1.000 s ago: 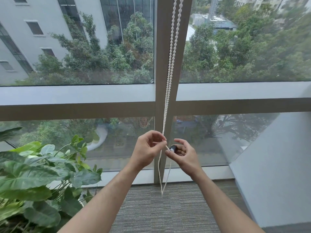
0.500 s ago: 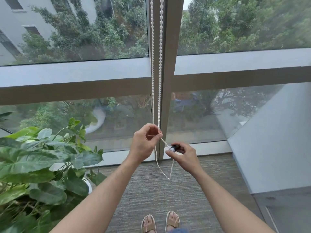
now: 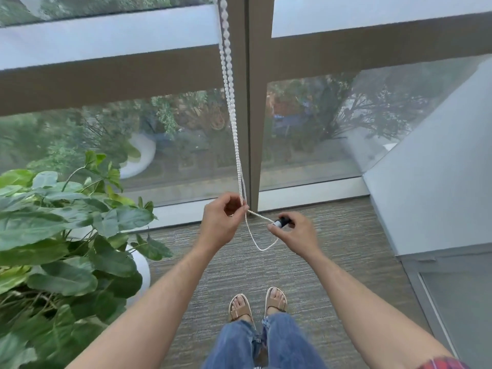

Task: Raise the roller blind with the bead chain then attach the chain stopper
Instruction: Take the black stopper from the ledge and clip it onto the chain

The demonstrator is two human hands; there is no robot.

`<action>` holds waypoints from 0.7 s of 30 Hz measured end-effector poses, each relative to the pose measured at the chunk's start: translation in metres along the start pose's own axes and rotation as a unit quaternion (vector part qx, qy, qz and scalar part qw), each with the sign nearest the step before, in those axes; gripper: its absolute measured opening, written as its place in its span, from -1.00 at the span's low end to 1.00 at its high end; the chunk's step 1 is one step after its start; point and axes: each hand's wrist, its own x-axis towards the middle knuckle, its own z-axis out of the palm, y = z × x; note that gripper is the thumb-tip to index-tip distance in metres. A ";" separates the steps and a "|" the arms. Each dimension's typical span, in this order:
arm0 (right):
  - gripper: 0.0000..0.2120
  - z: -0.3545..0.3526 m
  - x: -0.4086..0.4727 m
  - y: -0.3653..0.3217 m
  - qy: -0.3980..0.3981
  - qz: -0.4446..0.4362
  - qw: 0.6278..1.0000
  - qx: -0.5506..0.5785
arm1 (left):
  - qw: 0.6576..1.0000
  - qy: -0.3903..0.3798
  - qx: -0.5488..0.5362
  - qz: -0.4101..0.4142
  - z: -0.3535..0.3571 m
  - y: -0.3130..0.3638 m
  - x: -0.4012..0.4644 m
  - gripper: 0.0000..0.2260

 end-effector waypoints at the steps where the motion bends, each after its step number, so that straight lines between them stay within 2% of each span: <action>1: -0.61 0.004 0.002 0.007 0.001 0.002 1.000 -0.003 | 1.000 0.003 0.001 -0.003 0.003 -0.007 -0.001 -0.86; 13: -0.60 0.078 0.027 0.102 0.025 0.050 0.998 -0.005 | 1.000 -0.004 -0.017 -0.007 0.045 -0.082 -0.001 -0.91; 21: -0.60 0.127 0.051 0.155 0.012 0.082 0.997 -0.003 | 0.999 -0.016 -0.024 -0.016 0.076 -0.139 -0.005 -0.92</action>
